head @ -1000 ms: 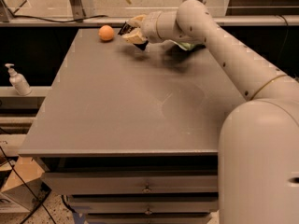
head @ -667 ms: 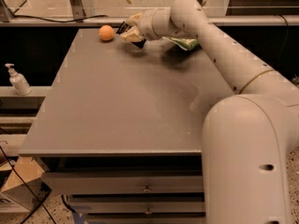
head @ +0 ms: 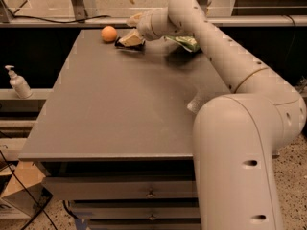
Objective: Move rxbar chocolate near orange
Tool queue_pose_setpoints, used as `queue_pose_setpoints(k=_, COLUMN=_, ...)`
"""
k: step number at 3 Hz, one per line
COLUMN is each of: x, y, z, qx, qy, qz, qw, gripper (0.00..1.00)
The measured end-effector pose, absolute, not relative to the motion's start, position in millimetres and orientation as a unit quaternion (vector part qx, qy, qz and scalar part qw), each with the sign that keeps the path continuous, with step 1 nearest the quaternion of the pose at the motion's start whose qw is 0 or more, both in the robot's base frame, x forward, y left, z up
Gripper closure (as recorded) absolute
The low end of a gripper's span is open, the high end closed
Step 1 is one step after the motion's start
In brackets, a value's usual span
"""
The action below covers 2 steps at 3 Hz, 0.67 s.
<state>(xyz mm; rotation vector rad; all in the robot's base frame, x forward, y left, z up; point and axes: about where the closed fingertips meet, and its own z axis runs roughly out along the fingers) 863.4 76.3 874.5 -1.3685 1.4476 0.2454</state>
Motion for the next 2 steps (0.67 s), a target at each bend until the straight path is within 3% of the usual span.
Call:
queue_pose_setpoints(k=1, x=863.2, y=79.3, z=872.4, qx=-0.576, qy=0.608, qz=0.105, qw=0.536, gripper=0.0)
queue_pose_setpoints(k=2, x=863.2, y=79.5, z=872.3, qx=-0.576, qy=0.608, qz=0.105, qw=0.536, gripper=0.0)
